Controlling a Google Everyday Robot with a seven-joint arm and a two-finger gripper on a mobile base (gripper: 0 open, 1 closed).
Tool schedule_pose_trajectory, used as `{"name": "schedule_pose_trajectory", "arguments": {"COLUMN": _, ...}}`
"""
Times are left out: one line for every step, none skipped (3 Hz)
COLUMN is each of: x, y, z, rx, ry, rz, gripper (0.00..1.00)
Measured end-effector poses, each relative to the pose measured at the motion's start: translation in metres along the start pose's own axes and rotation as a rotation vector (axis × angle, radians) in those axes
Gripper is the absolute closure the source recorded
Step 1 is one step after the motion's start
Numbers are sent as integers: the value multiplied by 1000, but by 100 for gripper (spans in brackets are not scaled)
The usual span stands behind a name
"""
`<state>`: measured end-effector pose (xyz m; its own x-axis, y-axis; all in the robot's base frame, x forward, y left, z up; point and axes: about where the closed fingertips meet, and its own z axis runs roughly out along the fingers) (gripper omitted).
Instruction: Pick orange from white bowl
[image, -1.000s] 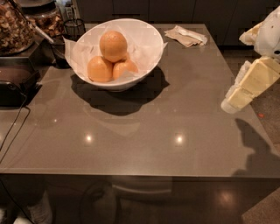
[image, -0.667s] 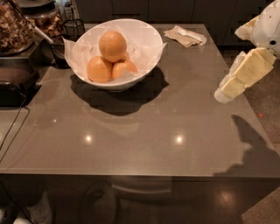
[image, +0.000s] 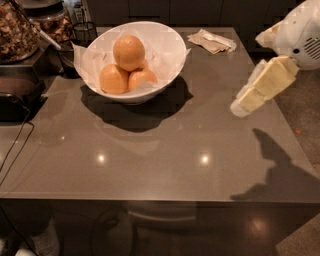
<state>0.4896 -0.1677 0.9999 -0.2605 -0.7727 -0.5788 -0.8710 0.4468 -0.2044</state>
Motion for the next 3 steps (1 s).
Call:
{"name": "schedule_pose_trajectory", "arguments": {"x": -24, "y": 6, "z": 20, "rx": -56, "ry": -58, "rz": -31, "gripper": 0}}
{"name": "schedule_pose_trajectory", "arguments": {"x": -43, "y": 13, "z": 31, "rx": -66, "ry": -72, "rz": -83, "gripper": 0}}
{"name": "schedule_pose_trajectory", "arguments": {"x": -43, "y": 13, "z": 31, "rx": -66, "ry": -73, "rz": -85, "gripper": 0}}
